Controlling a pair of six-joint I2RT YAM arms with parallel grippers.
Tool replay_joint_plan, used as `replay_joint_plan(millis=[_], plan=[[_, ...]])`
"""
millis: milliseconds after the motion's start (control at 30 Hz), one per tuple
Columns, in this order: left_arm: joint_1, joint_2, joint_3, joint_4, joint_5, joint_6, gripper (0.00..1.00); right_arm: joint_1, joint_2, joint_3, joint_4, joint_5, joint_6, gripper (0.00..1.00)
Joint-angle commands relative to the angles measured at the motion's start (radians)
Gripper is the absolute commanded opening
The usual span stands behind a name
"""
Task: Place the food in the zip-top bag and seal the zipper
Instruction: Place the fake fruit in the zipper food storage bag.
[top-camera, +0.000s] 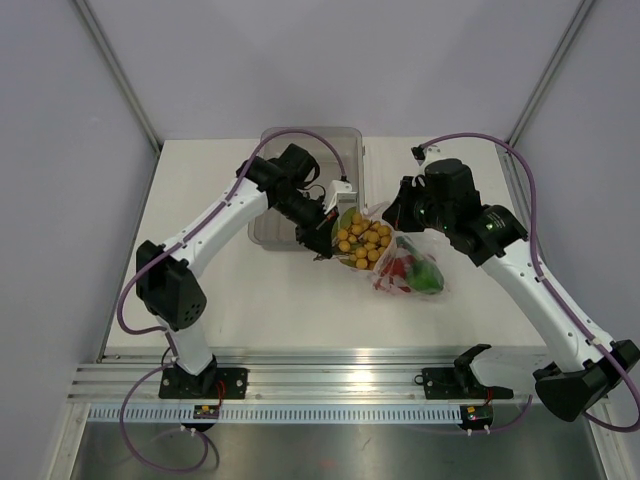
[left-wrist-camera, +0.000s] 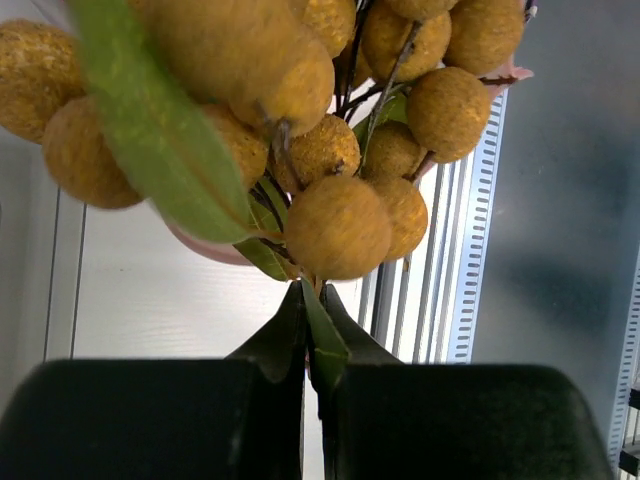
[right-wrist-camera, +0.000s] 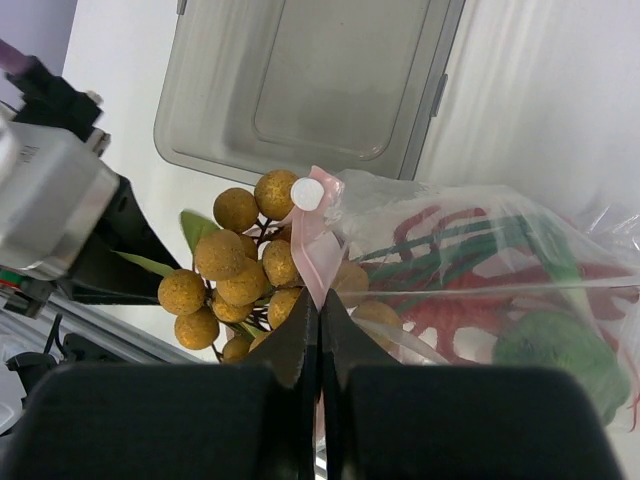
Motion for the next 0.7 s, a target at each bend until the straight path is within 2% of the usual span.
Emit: replay_joint_plan(millis=[0, 333, 500, 667], plan=[[-0.024, 0.012, 0.042, -0.002, -0.010, -0.007, 0.00, -0.002, -0.024, 0.026, 0.059, -0.026, -0.019, 0.00], [-0.064, 0.036, 0.100, 0.015, -0.127, -0.103, 0.00, -0.002, -0.001, 0.034, 0.083, -0.095, -0.005, 0.00], [-0.085, 0.088, 0.168, -0.022, -0.227, -0.146, 0.00, -0.002, 0.013, 0.031, 0.106, -0.126, 0.020, 0.00], [-0.090, 0.085, 0.145, 0.004, -0.349, -0.196, 0.00, -0.002, 0.000, 0.038, 0.099, -0.103, 0.029, 0.00]])
